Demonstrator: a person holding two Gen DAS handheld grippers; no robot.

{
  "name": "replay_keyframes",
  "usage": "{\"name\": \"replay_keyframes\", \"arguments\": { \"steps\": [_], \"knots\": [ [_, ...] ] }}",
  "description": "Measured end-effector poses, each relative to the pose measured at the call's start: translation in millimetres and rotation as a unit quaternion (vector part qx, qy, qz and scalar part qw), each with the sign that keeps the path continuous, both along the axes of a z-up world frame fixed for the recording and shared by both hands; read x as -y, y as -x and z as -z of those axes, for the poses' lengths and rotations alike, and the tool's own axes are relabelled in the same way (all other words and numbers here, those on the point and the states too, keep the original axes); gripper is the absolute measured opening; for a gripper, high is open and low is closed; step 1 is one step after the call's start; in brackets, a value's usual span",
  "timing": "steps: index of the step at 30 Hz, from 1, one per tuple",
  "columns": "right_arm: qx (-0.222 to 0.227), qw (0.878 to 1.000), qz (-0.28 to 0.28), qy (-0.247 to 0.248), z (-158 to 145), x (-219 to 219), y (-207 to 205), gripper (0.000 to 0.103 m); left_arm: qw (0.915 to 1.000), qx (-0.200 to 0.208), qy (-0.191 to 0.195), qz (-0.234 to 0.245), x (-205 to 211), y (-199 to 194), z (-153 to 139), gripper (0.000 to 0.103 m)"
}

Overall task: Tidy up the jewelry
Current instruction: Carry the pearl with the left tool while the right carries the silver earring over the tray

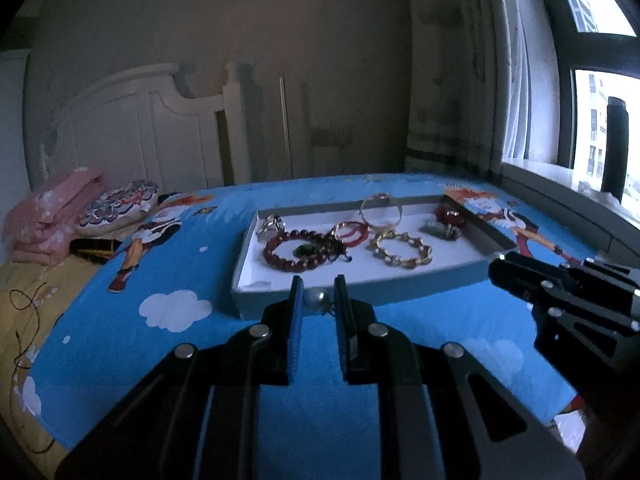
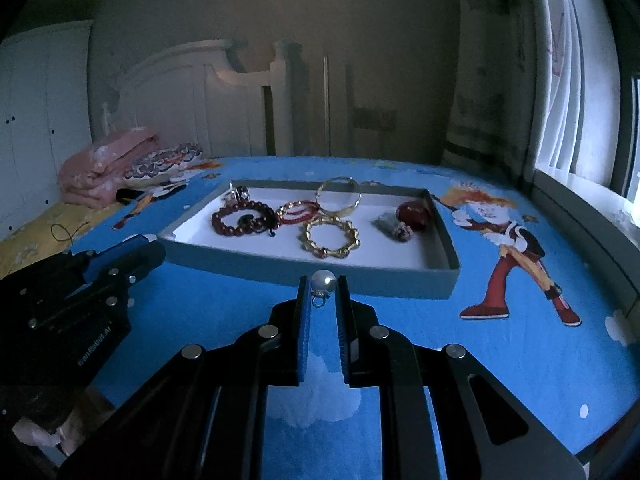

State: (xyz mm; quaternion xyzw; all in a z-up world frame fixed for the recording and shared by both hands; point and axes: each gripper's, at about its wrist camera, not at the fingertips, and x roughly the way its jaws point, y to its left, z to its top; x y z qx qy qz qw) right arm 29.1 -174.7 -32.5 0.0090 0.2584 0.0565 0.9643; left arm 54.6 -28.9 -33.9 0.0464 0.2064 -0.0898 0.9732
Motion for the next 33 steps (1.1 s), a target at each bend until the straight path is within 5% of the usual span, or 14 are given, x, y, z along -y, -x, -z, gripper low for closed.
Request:
{"name": "replay_keyframes", "arguments": {
  "steps": [33],
  "knots": [
    [0.011, 1.000, 0.006, -0.003, -23, 0, -51, 0.013, 0.9998, 0.004, 0.008, -0.019, 22, -63, -34, 0.015]
  ]
}}
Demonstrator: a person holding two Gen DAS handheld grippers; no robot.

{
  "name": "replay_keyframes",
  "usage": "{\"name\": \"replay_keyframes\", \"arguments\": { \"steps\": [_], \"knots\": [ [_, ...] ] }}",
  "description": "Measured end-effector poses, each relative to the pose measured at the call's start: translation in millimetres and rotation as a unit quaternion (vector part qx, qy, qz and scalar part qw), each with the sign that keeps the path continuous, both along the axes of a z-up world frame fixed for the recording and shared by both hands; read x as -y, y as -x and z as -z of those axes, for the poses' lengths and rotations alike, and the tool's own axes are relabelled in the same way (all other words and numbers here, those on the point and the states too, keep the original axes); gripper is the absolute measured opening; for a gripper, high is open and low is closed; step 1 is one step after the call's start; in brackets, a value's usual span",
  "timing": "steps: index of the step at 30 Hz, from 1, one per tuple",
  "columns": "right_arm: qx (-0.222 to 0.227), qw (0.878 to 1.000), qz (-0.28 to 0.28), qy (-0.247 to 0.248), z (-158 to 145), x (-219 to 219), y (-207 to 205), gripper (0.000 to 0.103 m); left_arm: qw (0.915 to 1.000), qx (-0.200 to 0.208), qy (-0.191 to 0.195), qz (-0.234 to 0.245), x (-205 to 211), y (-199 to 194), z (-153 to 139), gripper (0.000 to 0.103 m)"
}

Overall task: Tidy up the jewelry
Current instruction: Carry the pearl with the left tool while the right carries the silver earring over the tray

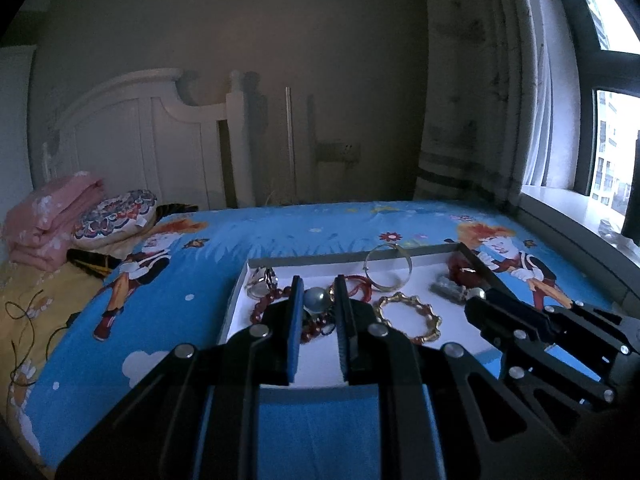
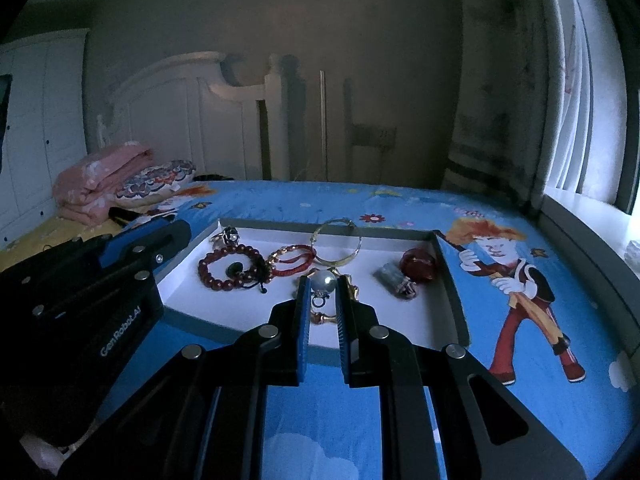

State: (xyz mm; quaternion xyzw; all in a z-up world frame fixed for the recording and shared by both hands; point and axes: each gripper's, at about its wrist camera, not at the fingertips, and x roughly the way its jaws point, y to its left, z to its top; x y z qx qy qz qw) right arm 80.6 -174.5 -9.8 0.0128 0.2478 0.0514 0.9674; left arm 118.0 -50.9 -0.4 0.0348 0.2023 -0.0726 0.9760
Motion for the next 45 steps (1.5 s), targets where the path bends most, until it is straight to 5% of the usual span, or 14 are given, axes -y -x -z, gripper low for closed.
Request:
{"name": "replay_keyframes", "arguments": {
  "steps": [45],
  "knots": [
    [-0.049, 0.999, 0.017, 0.015, 13, 2, -93, 0.013, 0.9977, -0.055, 0.006, -0.040, 3, -87, 16, 0.015]
  ]
}}
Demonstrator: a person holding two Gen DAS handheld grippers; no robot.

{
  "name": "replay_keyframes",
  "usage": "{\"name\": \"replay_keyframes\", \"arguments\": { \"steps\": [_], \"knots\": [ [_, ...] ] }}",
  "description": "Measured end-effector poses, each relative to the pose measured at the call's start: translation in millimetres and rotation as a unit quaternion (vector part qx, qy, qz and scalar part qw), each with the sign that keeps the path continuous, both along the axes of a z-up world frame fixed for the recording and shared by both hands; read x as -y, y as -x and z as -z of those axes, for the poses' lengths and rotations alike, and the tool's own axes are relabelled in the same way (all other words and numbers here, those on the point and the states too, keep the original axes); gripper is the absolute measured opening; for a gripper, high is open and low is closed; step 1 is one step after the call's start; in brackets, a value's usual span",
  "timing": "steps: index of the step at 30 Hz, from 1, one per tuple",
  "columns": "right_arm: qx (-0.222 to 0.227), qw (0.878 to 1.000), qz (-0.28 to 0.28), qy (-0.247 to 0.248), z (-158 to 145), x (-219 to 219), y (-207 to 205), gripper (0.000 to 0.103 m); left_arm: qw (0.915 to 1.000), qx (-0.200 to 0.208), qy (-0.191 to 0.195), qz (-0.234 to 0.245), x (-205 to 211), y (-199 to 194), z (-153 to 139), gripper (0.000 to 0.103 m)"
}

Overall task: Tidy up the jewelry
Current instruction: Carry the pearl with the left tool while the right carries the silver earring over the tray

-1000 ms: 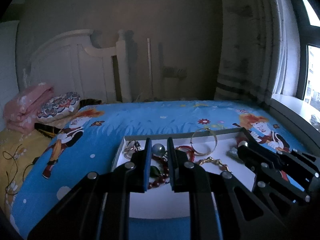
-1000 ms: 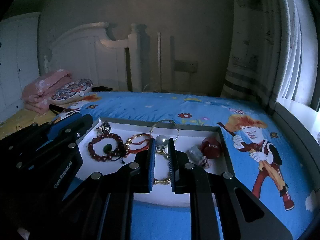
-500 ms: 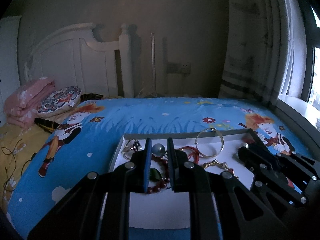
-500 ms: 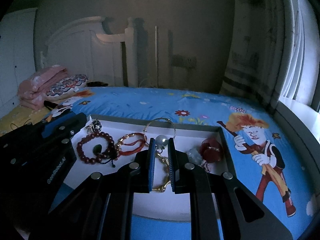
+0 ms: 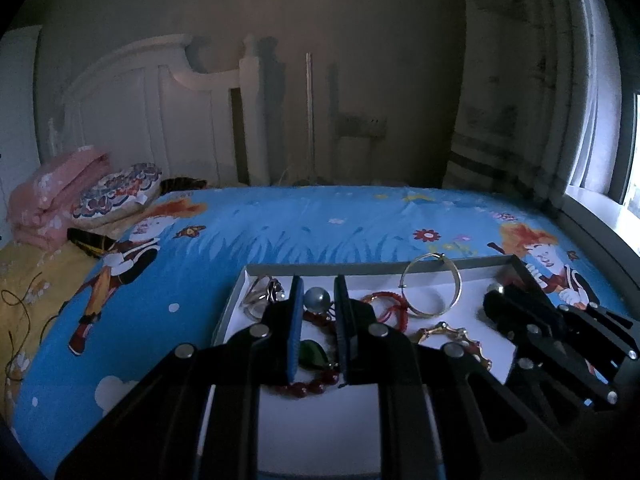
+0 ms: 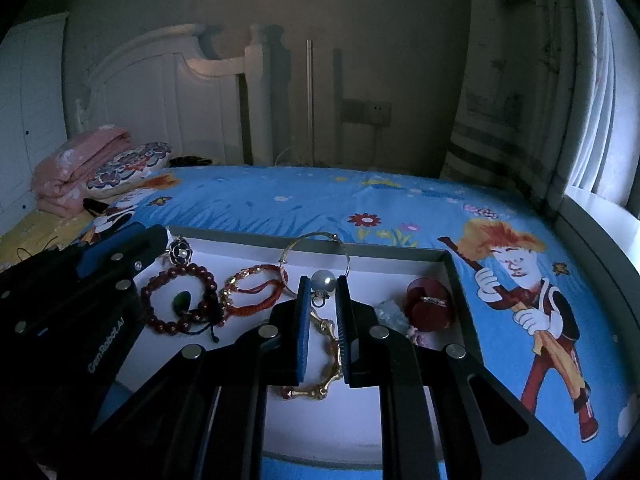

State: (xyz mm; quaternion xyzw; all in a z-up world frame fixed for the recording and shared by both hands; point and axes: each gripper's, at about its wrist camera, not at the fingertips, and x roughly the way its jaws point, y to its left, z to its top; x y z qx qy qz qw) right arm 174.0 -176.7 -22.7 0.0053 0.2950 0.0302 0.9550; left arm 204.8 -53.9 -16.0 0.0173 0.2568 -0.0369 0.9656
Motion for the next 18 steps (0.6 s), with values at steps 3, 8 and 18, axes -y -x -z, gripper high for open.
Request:
{"name": "replay_keyframes", "arguments": {
  "steps": [3, 8, 18],
  "knots": [
    [0.000, 1.000, 0.001, -0.001, -0.2, 0.3, -1.5, 0.013, 1.0000, -0.003, -0.001, -0.001, -0.9, -2.2, 1.5, 0.015],
    [-0.001, 1.000, 0.000, -0.002, -0.2, 0.5, -2.1, 0.013, 0.9999, -0.012, 0.000, -0.010, -4.6, -6.5, 3.7, 0.015],
    [-0.008, 1.000, 0.001, -0.004, 2.1, 1.8, -6.0, 0.013, 0.9999, -0.013, -0.003, -0.009, -5.9, -9.4, 5.3, 0.015]
  ]
}}
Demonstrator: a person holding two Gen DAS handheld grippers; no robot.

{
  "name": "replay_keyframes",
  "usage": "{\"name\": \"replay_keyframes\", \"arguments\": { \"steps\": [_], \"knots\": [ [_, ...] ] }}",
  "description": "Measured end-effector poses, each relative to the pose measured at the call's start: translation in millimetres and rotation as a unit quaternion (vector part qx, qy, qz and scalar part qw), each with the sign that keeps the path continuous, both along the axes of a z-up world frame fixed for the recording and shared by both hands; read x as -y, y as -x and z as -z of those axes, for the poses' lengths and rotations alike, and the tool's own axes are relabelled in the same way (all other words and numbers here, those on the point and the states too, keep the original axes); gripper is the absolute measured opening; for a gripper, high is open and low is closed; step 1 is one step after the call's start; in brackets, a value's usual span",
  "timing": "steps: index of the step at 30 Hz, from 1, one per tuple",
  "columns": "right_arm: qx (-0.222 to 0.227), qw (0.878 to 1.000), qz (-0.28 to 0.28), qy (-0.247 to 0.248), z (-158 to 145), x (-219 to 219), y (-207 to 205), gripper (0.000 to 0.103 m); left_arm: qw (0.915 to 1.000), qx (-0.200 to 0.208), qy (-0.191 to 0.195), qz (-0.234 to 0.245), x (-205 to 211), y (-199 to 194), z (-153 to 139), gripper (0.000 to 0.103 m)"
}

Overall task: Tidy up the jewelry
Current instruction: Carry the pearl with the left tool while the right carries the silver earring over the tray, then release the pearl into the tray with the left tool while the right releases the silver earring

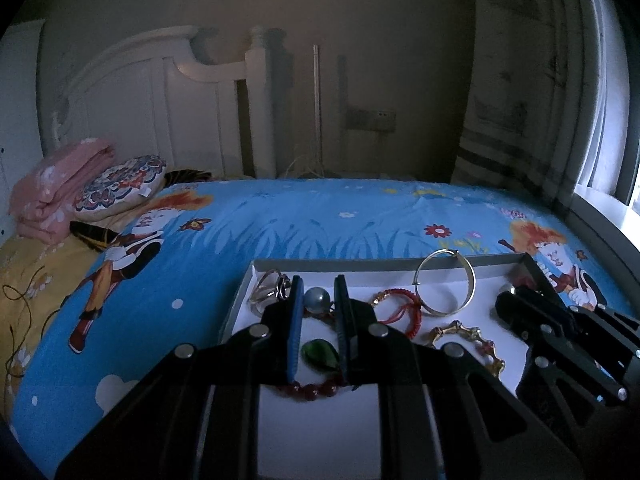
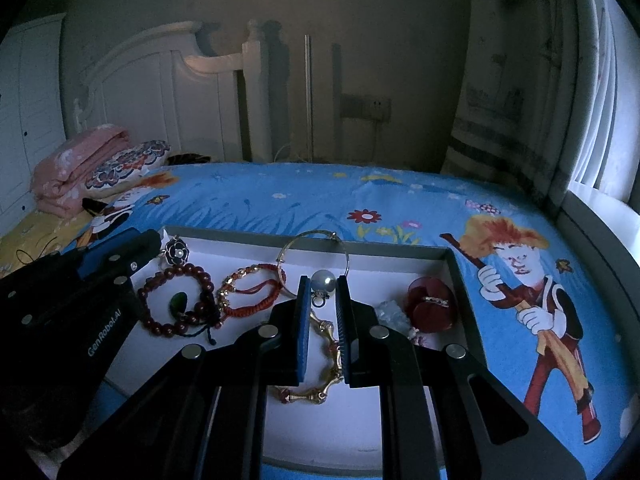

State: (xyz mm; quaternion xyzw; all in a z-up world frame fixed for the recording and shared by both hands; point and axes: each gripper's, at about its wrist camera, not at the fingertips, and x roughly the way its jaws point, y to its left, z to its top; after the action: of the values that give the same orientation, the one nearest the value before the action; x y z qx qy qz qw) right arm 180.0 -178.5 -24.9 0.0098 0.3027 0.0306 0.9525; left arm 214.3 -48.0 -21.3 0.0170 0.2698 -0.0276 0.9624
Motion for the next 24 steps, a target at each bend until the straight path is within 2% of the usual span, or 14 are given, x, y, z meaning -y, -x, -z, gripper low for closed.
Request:
{"name": "replay_keyframes", "arguments": {
  "steps": [5, 7, 11, 14, 16, 20, 21, 22, 24],
  "knots": [
    [-0.019, 1.000, 0.003, -0.004, 4, 2, -6, 0.014, 1.0000, 0.000, -0.002, -0.006, -1, -1, 0, 0.016],
    [-0.030, 1.000, 0.007, -0.008, 6, 3, -8, 0.014, 1.0000, 0.001, -0.001, -0.006, -1, -2, -1, 0.020],
    [-0.040, 0.999, 0.009, -0.010, 9, 2, -14, 0.015, 0.9999, 0.008, -0.003, -0.012, -2, -3, -1, 0.040],
    [-0.048, 0.999, 0.009, -0.001, 11, -2, -20, 0.018, 0.9996, 0.016, -0.008, -0.021, -5, -3, -2, 0.047],
    [-0.056, 0.998, 0.011, -0.001, 13, -3, -26, 0.027, 0.9996, 0.017, -0.005, -0.023, -8, -3, -2, 0.047],
    [-0.072, 0.997, 0.022, 0.002, 15, -2, -42, 0.027, 0.9995, 0.018, -0.003, -0.025, -11, -2, -3, 0.047],
    [-0.078, 0.997, 0.028, 0.000, 15, -1, -47, 0.030, 0.9995, 0.019, -0.004, -0.025, -11, -2, -4, 0.048],
    [-0.081, 0.996, 0.033, 0.000, 15, 0, -51, 0.041, 0.9995, 0.020, -0.004, -0.024, -11, -1, -4, 0.048],
    [-0.093, 0.995, 0.042, -0.003, 17, 2, -63, 0.055, 0.9994, 0.025, -0.005, -0.025, -11, 1, -6, 0.051]
  ]
}}
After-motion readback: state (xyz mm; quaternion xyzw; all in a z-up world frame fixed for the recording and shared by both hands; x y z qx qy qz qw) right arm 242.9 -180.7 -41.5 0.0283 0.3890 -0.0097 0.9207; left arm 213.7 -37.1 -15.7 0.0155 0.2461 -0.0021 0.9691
